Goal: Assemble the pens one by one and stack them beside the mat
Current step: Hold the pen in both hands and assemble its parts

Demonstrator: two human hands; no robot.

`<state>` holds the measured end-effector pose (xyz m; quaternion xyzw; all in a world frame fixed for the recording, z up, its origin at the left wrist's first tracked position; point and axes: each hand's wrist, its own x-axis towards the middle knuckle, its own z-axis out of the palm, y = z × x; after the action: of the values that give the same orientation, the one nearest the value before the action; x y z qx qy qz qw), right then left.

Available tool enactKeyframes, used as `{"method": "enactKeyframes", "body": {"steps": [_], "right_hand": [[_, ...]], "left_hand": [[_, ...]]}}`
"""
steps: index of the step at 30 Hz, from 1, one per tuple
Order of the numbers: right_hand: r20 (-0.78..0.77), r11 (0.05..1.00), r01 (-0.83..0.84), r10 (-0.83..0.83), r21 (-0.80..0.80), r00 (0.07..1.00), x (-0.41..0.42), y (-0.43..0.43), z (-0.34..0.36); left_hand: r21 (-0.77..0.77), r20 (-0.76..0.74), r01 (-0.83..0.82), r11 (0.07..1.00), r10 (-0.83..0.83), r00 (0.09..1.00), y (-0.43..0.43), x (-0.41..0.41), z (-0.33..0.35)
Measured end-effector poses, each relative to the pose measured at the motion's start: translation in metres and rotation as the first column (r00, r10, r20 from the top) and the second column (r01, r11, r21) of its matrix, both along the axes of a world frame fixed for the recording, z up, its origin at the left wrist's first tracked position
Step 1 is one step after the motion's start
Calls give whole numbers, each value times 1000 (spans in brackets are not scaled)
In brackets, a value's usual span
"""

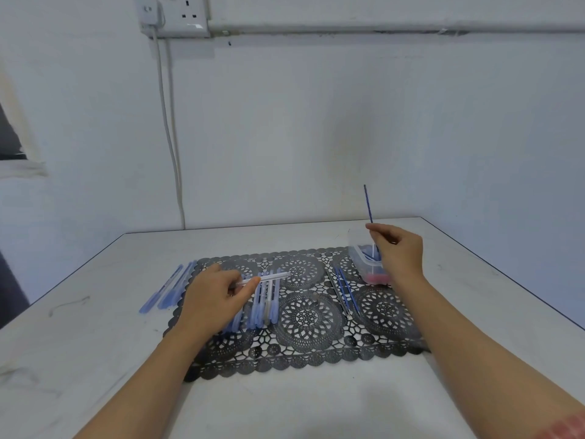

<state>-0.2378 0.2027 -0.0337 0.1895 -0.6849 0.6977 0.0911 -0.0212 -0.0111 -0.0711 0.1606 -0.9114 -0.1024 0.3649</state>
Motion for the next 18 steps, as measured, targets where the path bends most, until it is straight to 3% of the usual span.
{"method": "enactKeyframes", "body": {"steps": [3, 9, 13, 18], "right_hand": [[-88, 998, -69, 70, 10, 994, 5, -2, 2], [-398, 952, -71, 191, 297, 897, 20, -11, -2], [-692, 888, 84, 291, 453, 661, 22, -16, -16], [-767, 846, 92, 423, 525, 482, 37, -20, -15]], "left_hand": [[-9, -1, 10, 1000, -10, 1000, -2, -1, -1], [-9, -2, 0, 1000, 0, 1000, -3, -2, -2], [0, -11, 2, 1000, -2, 1000, -2, -1, -1], [9, -21, -5, 1000, 5, 1000, 0, 1, 2]]}}
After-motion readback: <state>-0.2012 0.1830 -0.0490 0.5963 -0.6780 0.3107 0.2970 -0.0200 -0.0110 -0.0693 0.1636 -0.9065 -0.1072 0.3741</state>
